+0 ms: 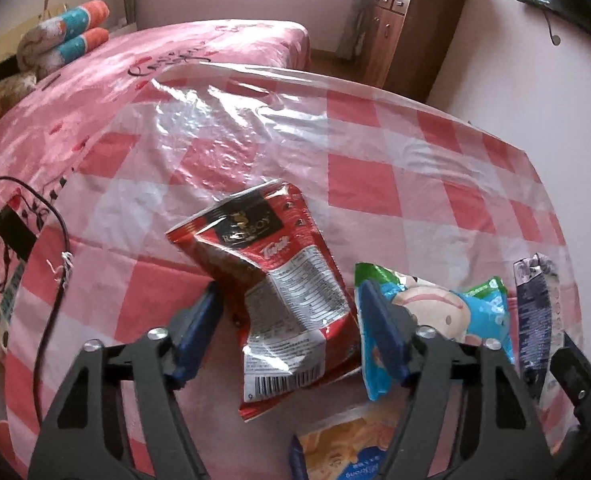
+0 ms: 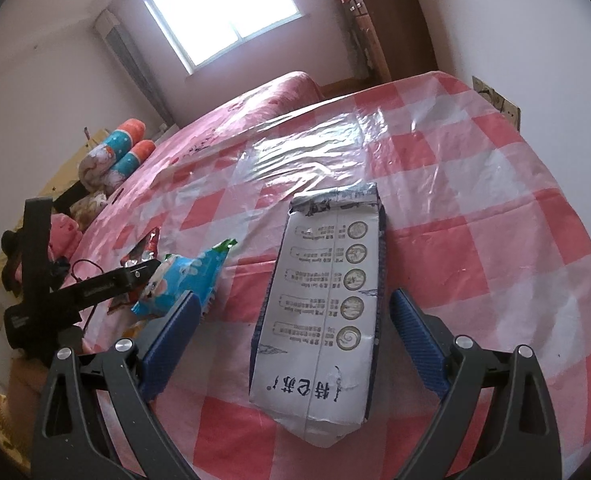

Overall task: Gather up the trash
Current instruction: 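Grasp the red Tarik snack bag with the left tool while the right grasps the white printed bag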

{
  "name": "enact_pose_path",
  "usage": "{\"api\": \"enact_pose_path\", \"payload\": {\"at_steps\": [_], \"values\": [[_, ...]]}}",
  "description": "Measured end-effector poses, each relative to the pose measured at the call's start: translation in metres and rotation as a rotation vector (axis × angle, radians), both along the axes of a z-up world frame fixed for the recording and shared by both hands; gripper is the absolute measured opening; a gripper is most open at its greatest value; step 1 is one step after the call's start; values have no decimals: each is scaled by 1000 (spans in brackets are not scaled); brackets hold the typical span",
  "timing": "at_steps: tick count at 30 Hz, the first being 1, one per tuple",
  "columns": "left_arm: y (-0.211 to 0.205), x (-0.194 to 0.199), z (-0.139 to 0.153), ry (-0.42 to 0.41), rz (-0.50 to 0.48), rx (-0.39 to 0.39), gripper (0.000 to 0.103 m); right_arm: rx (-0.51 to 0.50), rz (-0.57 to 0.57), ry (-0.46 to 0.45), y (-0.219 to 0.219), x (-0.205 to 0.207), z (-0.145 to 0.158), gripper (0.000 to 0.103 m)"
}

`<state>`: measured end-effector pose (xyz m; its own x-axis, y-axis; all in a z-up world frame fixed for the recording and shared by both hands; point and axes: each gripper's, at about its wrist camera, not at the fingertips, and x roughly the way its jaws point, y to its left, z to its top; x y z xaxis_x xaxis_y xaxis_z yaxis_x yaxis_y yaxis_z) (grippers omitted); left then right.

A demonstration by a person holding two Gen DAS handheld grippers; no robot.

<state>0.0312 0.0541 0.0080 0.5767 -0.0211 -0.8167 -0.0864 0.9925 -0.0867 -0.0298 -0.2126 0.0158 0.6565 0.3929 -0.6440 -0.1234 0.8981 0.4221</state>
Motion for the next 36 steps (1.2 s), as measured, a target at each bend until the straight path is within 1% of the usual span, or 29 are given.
{"api": "enact_pose_path", "payload": {"at_steps": [3, 10, 12, 16, 18, 24, 29, 30, 32, 36], "values": [[0, -2, 0, -15, -8, 12, 64, -24, 5, 11, 3, 4, -1, 94], [-3, -6, 1, -35, -28, 20, 58, -45, 16, 20, 6, 9, -4, 94], [-3, -8, 1, -36, -32, 26, 56, -56, 7, 20, 6, 10, -4, 82], [-1, -12, 2, -36, -35, 22, 54, -46, -11, 24, 1, 12, -5, 71], [0, -16, 2, -35, -37, 19, 54, -51, -19, 28, -2, 13, -5, 62], [7, -31, 2, -35, -48, 0, 53, -36, -7, 27, -7, 14, -5, 62], [13, -51, 5, -37, -64, -22, 53, -26, 6, 24, -9, 11, -5, 61], [15, -54, 6, -37, -66, -27, 53, -18, 12, 11, -10, 10, -3, 56], [18, -63, 7, -39, -71, -39, 53, -32, 16, 4, -9, 7, -2, 56], [22, -81, 11, -46, -91, -62, 53, -23, 19, 4, -10, 4, -1, 56]]}}
